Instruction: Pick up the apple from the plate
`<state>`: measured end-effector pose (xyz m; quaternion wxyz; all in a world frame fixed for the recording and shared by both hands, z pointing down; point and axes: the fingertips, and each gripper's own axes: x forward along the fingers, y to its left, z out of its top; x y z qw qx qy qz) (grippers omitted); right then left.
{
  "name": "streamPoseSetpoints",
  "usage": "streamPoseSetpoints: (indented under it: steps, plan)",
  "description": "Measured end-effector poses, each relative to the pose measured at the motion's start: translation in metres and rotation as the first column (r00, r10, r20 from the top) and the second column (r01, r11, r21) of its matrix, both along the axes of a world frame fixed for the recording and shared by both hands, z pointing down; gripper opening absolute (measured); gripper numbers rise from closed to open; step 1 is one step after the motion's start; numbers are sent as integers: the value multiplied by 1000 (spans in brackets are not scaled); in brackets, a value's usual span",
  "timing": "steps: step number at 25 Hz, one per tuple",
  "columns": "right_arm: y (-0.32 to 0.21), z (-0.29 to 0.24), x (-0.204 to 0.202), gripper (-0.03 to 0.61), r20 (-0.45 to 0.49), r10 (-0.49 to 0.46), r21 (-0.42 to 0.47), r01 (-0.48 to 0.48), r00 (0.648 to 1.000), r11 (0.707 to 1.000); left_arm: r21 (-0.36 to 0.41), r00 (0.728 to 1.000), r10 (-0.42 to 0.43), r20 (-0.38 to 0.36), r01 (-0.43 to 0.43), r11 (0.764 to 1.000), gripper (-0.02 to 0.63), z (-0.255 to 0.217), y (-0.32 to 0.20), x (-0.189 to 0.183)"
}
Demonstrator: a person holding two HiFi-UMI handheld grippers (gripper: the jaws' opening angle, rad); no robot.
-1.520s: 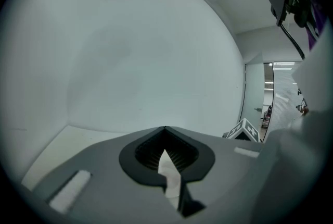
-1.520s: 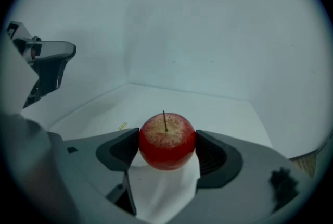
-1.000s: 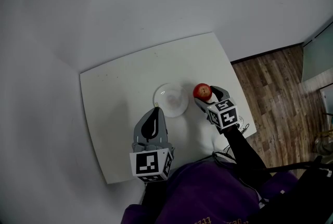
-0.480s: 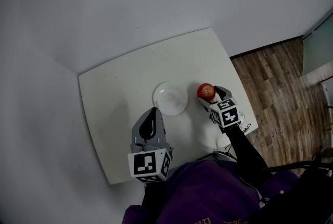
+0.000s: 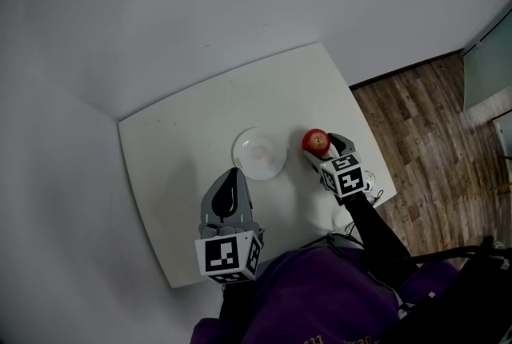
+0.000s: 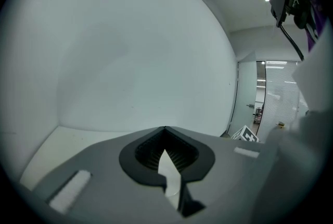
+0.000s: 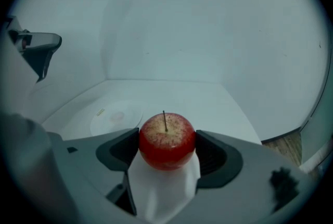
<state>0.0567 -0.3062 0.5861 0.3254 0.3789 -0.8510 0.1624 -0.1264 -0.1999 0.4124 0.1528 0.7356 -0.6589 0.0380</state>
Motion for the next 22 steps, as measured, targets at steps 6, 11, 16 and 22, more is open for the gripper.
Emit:
streamPoseSetpoints:
  steps: [6,11,16,22]
  plan:
    - [1,1,2,345,39,7,-9,-6,999,1000,5,1000,-1,-4,1,1000,6,-3,0,4]
    - [-2,1,6,345,80,49,-16,-48,996,999,12,1000,4,-4,-4,1000,6,-3,-1,5]
    - [0,-3,9,345,80,57,9,-58,995,998,11,1000,-5,-5,5,1000,6,-3,2,2]
    - [-2,-24,11,345,113,50,55,-57,992,997,17,999,-35,-5,35,999,6,-4,3,-7]
